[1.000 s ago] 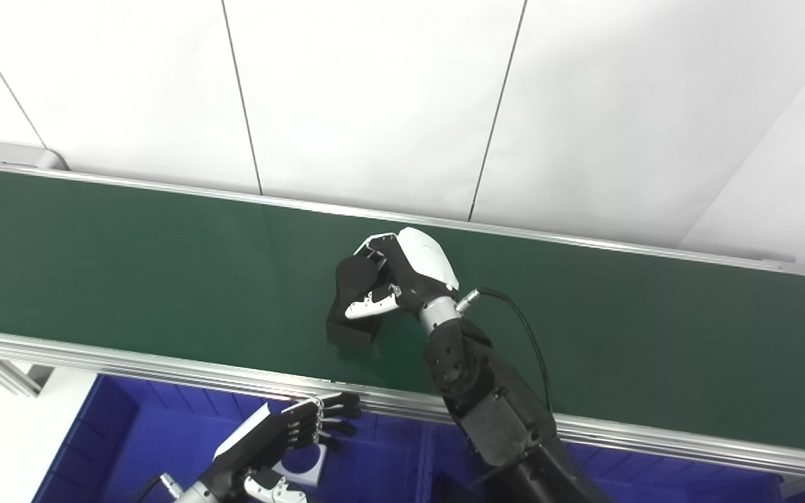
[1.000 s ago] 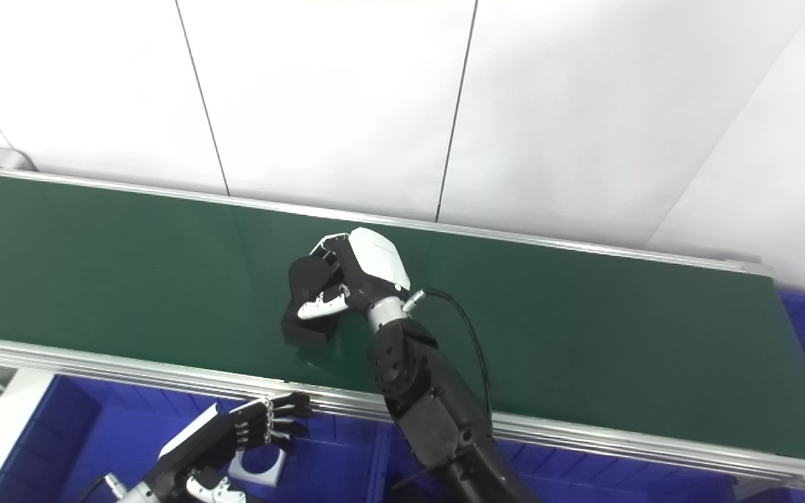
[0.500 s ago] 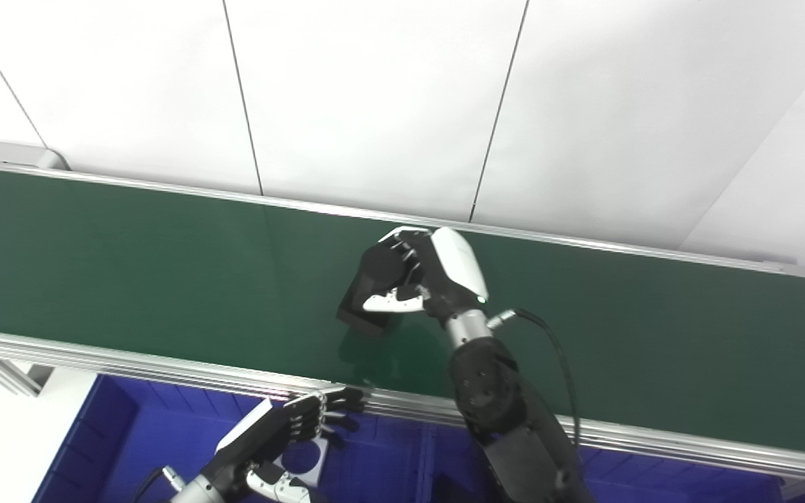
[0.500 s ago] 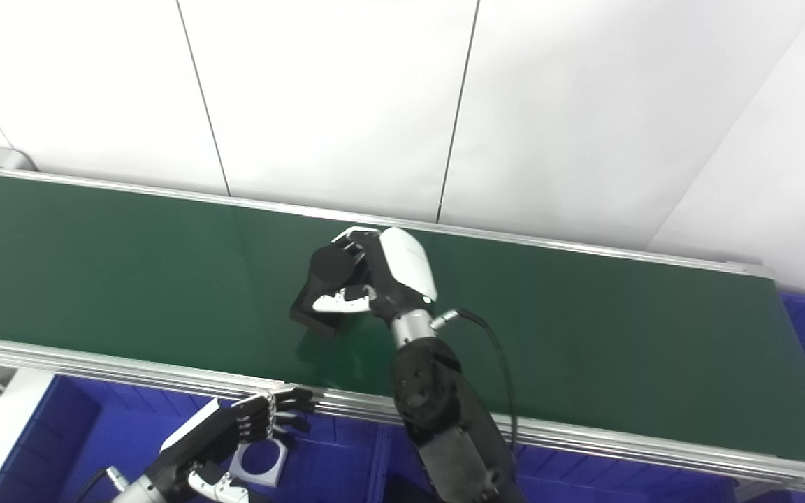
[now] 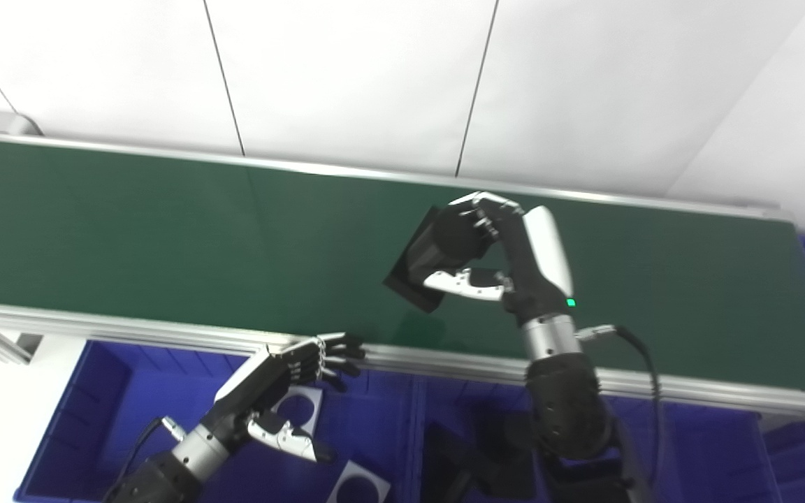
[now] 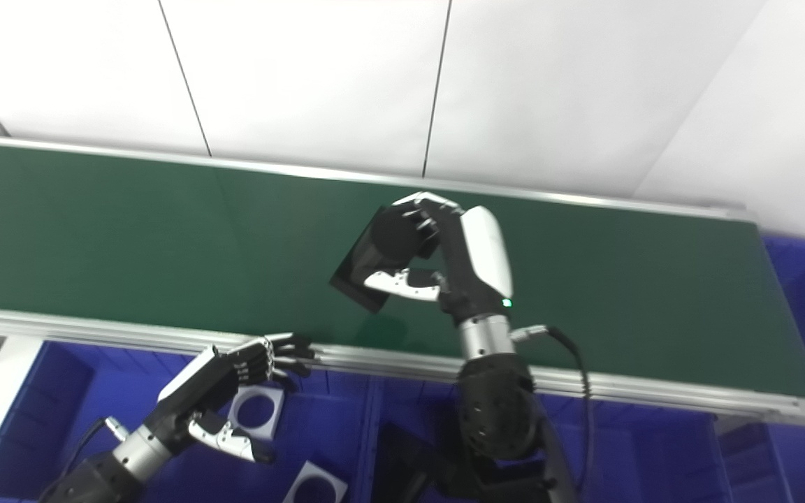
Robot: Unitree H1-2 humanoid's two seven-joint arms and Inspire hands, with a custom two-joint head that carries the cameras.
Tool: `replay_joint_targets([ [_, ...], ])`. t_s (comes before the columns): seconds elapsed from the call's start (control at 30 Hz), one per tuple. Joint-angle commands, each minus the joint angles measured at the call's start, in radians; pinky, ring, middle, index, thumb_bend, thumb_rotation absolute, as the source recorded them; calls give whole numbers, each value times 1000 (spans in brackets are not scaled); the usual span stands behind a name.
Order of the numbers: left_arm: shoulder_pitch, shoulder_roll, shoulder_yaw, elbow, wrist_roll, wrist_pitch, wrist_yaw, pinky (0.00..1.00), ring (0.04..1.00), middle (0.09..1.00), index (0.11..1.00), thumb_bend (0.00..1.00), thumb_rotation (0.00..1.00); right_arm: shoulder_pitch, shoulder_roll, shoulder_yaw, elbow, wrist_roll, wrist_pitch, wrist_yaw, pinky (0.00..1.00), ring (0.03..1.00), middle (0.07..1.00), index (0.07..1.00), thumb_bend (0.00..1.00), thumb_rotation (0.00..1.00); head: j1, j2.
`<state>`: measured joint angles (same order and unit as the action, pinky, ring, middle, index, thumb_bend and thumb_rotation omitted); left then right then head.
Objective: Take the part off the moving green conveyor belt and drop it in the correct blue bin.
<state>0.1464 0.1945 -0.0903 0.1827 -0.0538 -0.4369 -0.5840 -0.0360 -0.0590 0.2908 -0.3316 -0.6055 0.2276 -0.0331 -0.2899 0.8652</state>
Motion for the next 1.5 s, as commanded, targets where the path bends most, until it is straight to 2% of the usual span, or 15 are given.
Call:
replay_joint_targets([
  [0.0, -10, 12, -8, -40, -28, -32, 9, 611, 734, 815, 840, 995, 253, 34, -10, -20, -80, 3, -4, 10, 385, 412, 482, 525, 513, 0, -3, 16],
  [0.1, -11, 19, -15, -49, -35, -32, 11, 608, 739, 818, 842, 993, 252, 100, -24, -47, -131, 30, 0, 37, 375, 408, 488, 528, 512, 0, -6, 28],
  [0.13, -11, 21, -16, -54, -34, -32, 14, 606, 741, 819, 842, 993, 252, 129, -35, -62, -143, 42, -10, 37, 368, 407, 493, 527, 512, 0, -10, 44],
  [0.2, -12, 26, -19, -60, -40, -31, 16, 599, 741, 817, 841, 995, 261, 176, -56, -85, -163, 48, -19, 39, 303, 378, 477, 542, 508, 0, -14, 55],
  [0.33, -10, 36, -26, -73, -55, -22, 19, 604, 749, 819, 838, 996, 257, 260, -95, -127, -199, 25, -16, 47, 254, 357, 461, 547, 506, 0, -20, 77],
  [0.6, -12, 69, -41, -98, -73, -6, 31, 606, 744, 821, 842, 992, 247, 403, -155, -218, -195, 15, -52, 20, 401, 424, 484, 517, 515, 0, -27, 102],
  [0.87, -9, 87, -44, -110, -86, 10, 38, 598, 743, 820, 841, 996, 238, 488, -166, -295, -149, 8, -89, -46, 397, 425, 503, 506, 515, 0, -35, 105],
  [0.93, -9, 91, -46, -112, -92, 8, 36, 598, 742, 818, 840, 992, 232, 497, -161, -307, -137, 6, -88, -53, 405, 431, 515, 499, 515, 0, -32, 104],
  [1.03, -8, 93, -46, -113, -95, 12, 38, 598, 741, 816, 836, 997, 236, 508, -143, -320, -140, 17, -48, -34, 437, 426, 511, 522, 514, 0, -32, 105],
  [1.07, -8, 94, -46, -112, -95, 11, 38, 598, 741, 815, 834, 998, 237, 511, -143, -321, -141, 17, -38, -23, 458, 505, 499, 513, 519, 0, -32, 104],
  [1.1, -9, 95, -46, -111, -96, 11, 38, 598, 742, 816, 835, 999, 237, 515, -146, -318, -142, 10, -29, -11, 525, 612, 638, 504, 516, 80, -33, 105],
  [1.17, -11, 96, -47, -109, -100, 13, 36, 601, 745, 817, 834, 999, 230, 515, -148, -313, -137, 0, -15, 10, 663, 768, 783, 747, 658, 247, -34, 106],
  [1.2, -12, 96, -48, -110, -100, 15, 36, 600, 746, 818, 833, 999, 228, 512, -146, -312, -130, -1, -9, 17, 712, 820, 830, 822, 693, 312, -35, 108],
  [1.37, -21, 98, -51, -101, -110, 19, 30, 603, 753, 816, 837, 993, 229, 480, -140, -310, -85, -2, 61, 65, 732, 865, 884, 881, 687, 363, -37, 110],
  [1.47, -28, 98, -52, -92, -113, 16, 28, 608, 757, 813, 838, 992, 231, 465, -143, -309, -58, 11, 102, 94, 741, 894, 914, 892, 665, 449, -39, 113],
])
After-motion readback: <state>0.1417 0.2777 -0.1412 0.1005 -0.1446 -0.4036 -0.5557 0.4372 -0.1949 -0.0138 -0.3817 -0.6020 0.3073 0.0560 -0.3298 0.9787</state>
